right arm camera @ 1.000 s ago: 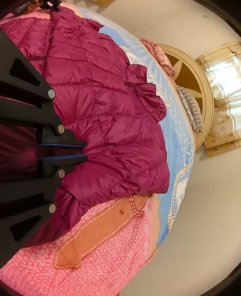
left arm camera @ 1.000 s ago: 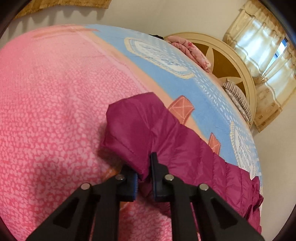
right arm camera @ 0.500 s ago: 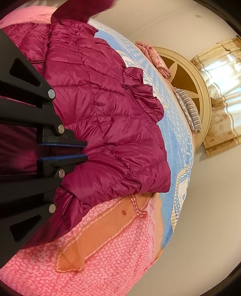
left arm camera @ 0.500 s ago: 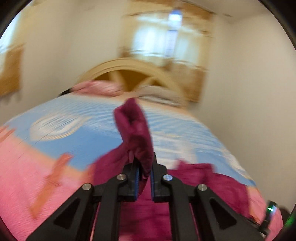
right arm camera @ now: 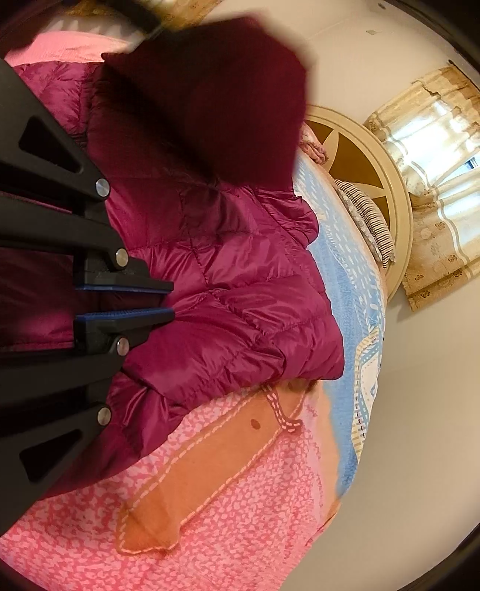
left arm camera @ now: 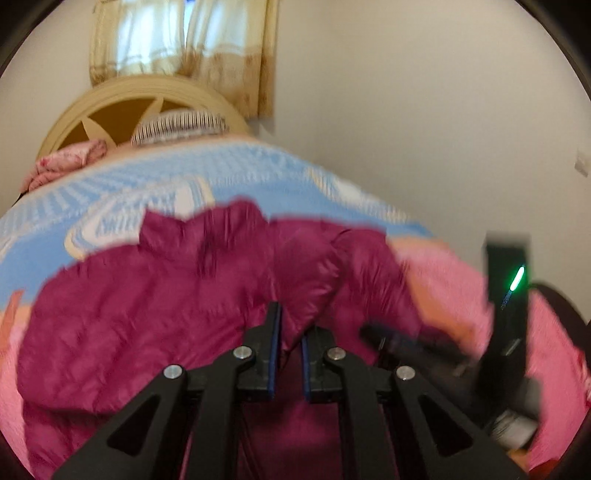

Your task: Fold large clothes

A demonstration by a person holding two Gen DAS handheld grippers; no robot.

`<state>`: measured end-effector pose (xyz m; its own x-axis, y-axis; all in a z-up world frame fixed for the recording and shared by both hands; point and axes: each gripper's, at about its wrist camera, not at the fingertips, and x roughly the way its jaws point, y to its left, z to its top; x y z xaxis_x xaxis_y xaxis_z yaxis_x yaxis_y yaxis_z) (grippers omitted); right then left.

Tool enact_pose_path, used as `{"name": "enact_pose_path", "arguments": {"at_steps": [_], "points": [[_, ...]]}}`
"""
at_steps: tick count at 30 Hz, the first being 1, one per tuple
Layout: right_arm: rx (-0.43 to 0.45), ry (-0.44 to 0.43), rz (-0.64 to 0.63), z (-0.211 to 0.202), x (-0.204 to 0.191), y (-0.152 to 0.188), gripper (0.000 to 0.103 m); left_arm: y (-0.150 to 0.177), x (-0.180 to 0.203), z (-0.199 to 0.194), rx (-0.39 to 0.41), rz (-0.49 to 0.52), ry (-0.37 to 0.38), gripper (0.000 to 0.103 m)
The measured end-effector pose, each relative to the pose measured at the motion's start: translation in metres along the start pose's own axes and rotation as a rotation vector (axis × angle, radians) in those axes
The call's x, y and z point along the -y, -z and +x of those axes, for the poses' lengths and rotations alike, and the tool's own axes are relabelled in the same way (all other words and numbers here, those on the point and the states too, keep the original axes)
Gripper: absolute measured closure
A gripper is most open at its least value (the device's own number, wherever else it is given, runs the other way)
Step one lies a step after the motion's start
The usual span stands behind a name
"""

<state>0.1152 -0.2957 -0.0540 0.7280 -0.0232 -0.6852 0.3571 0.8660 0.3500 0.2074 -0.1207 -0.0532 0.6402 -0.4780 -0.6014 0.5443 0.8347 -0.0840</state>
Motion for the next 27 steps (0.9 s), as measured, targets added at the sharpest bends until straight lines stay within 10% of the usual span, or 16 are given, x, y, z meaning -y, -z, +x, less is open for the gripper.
{"name": "enact_pose_path", "arguments": {"at_steps": [5, 8, 12, 16, 27], "points": [[0.002, -0.018, 0.022, -0.001, 0.003, 0.0, 0.095, 0.019, -0.008, -0.015, -0.09, -0.068, 0.041, 0.018], [0.003, -0.043, 0.05, -0.001, 0.007, 0.0, 0.095, 0.031, -0.018, -0.044, -0.059, -0.103, 0.008, 0.004], [-0.011, -0.067, 0.092, -0.01, 0.011, -0.005, 0.095, 0.044, -0.055, -0.064, -0.061, -0.162, -0.044, 0.004], [0.16, -0.074, -0.009, -0.059, -0.021, -0.012, 0.095, 0.051, -0.089, -0.075, -0.034, -0.188, -0.127, 0.004], [-0.121, -0.059, -0.317, 0.013, -0.099, -0.013, 0.095, -0.023, -0.161, -0.025, -0.007, -0.196, -0.293, 0.004]]}}
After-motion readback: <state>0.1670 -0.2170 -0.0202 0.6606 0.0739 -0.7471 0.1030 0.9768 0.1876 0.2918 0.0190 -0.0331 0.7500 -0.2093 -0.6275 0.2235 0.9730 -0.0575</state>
